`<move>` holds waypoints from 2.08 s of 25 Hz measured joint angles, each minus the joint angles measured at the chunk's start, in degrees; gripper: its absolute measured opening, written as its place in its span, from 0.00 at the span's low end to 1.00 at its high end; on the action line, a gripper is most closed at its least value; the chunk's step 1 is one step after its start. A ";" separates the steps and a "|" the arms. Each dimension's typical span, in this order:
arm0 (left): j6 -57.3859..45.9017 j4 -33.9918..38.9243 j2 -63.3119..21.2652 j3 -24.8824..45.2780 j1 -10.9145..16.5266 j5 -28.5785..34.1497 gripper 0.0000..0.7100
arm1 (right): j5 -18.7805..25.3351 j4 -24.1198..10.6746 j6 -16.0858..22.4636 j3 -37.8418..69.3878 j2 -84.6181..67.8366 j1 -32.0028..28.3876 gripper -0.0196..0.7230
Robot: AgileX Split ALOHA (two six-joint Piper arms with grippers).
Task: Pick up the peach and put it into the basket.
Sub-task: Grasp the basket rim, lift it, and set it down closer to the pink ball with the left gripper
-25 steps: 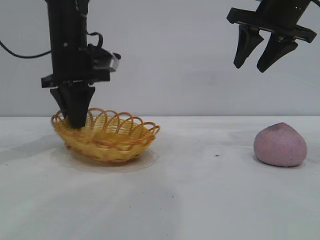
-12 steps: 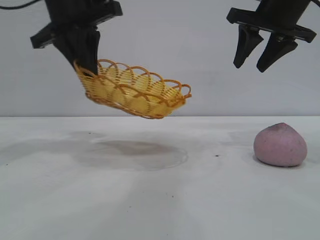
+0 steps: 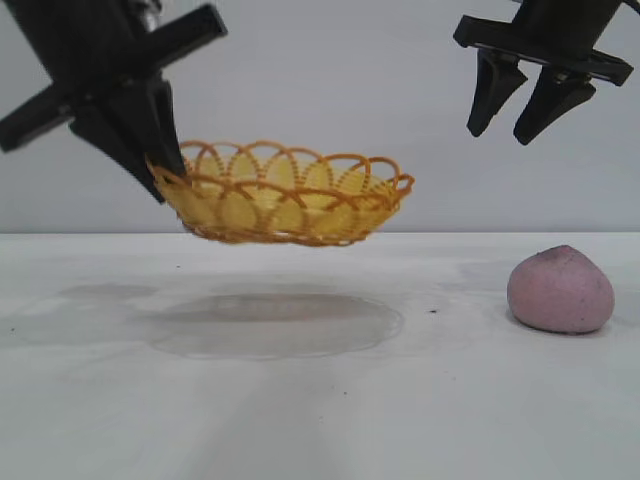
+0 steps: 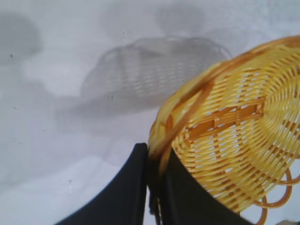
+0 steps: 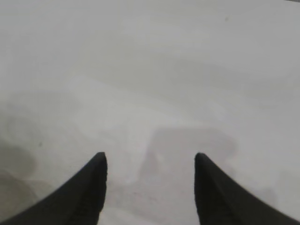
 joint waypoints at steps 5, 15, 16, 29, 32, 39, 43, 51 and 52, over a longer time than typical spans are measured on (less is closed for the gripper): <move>4.30 -8.30 3.40 0.56 0.00 -0.85 0.00 | 0.00 0.00 0.00 0.00 0.00 0.00 0.51; 6.10 -10.80 7.09 0.56 -2.56 -3.58 0.00 | 0.00 0.00 0.00 0.00 0.00 0.00 0.51; 6.10 -10.80 7.09 0.56 -2.55 -3.81 0.00 | 0.00 0.00 0.00 0.00 0.00 0.00 0.51; 6.35 -11.02 9.16 0.56 -2.55 -5.27 0.37 | 0.00 0.00 0.00 0.00 0.00 0.00 0.51; 6.35 -11.02 9.16 0.56 -2.55 -5.27 0.47 | 0.00 0.00 0.00 0.00 0.00 0.00 0.51; 6.35 -5.77 6.91 -1.14 -2.55 -3.29 0.51 | 0.13 0.00 0.00 0.00 0.00 0.00 0.51; 4.94 3.72 3.90 -4.44 -2.55 2.10 0.51 | 0.12 0.00 0.00 0.00 0.00 0.00 0.51; -4.34 31.20 2.24 -9.18 -2.17 13.12 0.51 | 0.12 0.00 0.00 0.00 0.00 0.00 0.51; -4.65 32.73 2.24 -9.21 -1.75 13.49 0.51 | 0.12 0.00 0.00 0.00 0.00 0.00 0.51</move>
